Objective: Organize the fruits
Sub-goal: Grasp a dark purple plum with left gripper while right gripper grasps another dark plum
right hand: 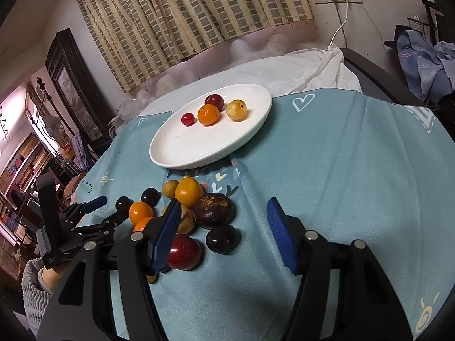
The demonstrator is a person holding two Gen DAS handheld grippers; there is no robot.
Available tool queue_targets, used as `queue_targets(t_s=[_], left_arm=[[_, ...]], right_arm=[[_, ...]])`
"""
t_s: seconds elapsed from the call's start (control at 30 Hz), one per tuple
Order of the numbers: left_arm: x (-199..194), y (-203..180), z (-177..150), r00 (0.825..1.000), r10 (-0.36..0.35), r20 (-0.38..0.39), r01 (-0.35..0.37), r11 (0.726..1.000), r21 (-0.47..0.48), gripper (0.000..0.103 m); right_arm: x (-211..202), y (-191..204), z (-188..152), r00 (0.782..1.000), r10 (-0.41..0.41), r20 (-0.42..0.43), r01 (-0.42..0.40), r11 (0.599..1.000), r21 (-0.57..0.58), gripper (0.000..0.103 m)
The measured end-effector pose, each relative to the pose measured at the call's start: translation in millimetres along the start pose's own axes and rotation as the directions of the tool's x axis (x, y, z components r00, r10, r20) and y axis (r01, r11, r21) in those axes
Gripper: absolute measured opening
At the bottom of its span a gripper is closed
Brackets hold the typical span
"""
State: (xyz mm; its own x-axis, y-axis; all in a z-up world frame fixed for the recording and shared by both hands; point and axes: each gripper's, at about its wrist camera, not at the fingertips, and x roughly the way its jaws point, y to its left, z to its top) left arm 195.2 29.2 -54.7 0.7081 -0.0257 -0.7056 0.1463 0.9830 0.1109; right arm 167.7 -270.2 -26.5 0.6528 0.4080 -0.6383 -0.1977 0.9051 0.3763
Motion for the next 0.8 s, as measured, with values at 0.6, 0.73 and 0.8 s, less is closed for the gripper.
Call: queue_targets(t_s=[0.6,0.73,0.8], left_arm=[[23,15,1,0.990,-0.117,-0.077,0.109,0.989,-0.100,0.030],[14,17,-1,0.990,-0.134,-0.046,0.128,0.986,-0.111,0.030],[13,14,-1,0.991,-0.130,-0.041,0.126,0.987,-0.105,0.030]], right_arm=[[13,21,-13,0.997,-0.031,-0.067,0.021,0.989,-0.148,0.063],[20,27,-20,0.993,-0.076,-0.086,0.056,0.975,-0.216,0.059],[26,25,-22,0.990,-0.113,-0.089,0.089,0.968,-0.235,0.053]])
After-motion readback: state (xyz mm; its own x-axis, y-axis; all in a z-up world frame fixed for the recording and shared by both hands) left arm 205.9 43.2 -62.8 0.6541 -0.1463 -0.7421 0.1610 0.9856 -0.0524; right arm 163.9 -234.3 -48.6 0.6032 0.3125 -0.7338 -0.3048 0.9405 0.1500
